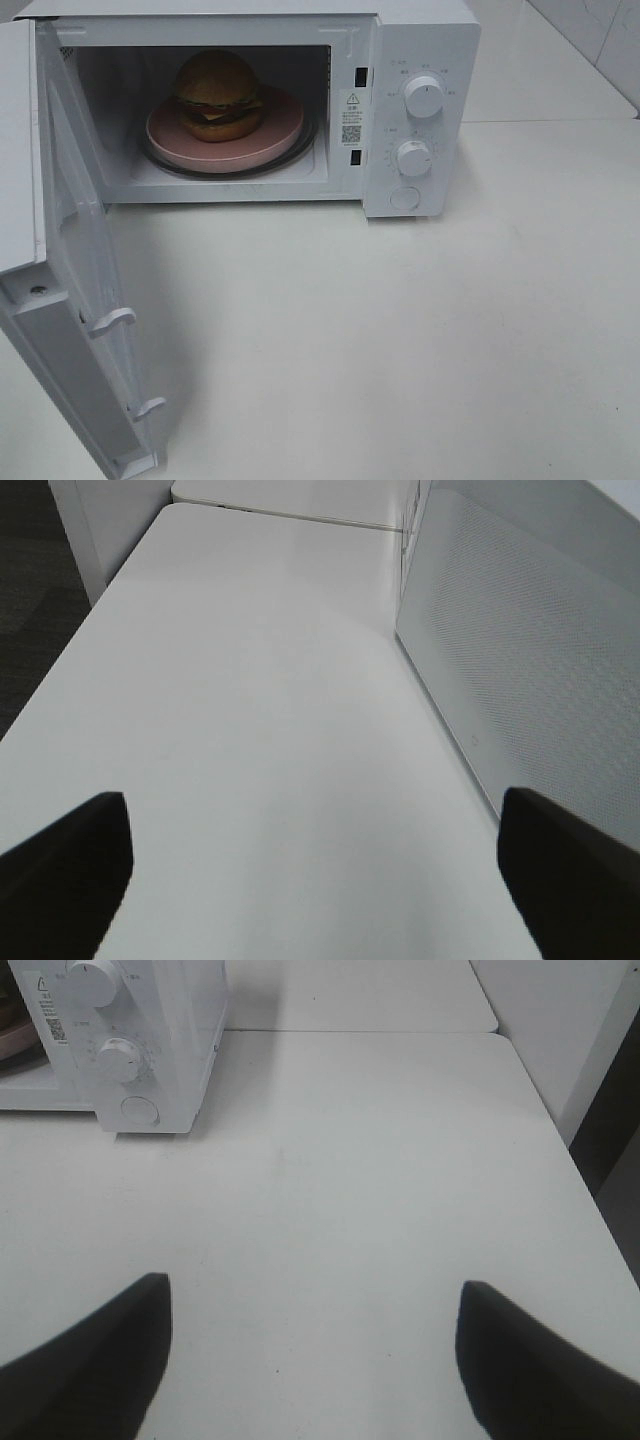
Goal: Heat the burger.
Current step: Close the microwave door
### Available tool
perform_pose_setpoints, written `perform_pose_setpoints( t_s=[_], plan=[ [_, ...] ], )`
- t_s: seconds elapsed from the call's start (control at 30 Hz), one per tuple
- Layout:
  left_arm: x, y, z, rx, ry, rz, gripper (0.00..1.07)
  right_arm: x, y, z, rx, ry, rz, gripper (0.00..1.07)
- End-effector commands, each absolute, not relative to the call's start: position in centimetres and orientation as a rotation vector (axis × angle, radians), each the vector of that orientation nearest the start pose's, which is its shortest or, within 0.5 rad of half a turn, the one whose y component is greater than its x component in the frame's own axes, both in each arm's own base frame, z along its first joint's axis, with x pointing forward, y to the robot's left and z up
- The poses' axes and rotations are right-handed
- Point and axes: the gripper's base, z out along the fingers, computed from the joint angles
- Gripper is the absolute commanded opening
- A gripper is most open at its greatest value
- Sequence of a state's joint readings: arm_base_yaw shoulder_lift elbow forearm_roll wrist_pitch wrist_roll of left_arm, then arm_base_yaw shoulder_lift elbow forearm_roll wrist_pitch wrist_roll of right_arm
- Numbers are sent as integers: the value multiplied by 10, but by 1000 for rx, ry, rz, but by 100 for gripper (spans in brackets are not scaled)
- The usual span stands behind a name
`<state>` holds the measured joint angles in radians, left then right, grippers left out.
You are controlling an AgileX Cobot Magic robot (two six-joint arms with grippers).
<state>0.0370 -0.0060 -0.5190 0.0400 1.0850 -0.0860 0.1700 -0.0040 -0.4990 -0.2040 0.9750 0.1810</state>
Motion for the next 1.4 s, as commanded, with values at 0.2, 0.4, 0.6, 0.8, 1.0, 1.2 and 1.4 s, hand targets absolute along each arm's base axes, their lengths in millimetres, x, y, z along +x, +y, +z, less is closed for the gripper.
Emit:
perform_pose_setpoints(
  t_s=[0.2, 0.4, 0.6, 0.8, 1.0, 1.2, 1.4],
  plan=[
    [-11, 2, 281, -121, 2011, 14, 91, -4, -16, 285, 12, 1910, -8, 74],
    [-11, 2, 281, -121, 2011, 14, 91, -4, -16, 285, 12, 1910, -8, 74],
    [-11, 2, 281, -121, 2011, 14, 91, -4, -16, 285, 12, 1910, -8, 74],
    [-11, 2, 281, -121, 2011, 14, 91, -4, -16, 285, 12, 1910, -8, 74],
    [-11, 2, 281, -121, 2011, 14, 91, -4, -16, 285, 12, 1910, -8, 74],
    [-11, 2, 281, -121, 2011, 14, 91, -4, -16, 285, 12, 1910, -8, 74],
    [-11, 2, 281, -121, 2011, 14, 91, -4, -16, 285, 12, 1910, -8, 74]
  ],
)
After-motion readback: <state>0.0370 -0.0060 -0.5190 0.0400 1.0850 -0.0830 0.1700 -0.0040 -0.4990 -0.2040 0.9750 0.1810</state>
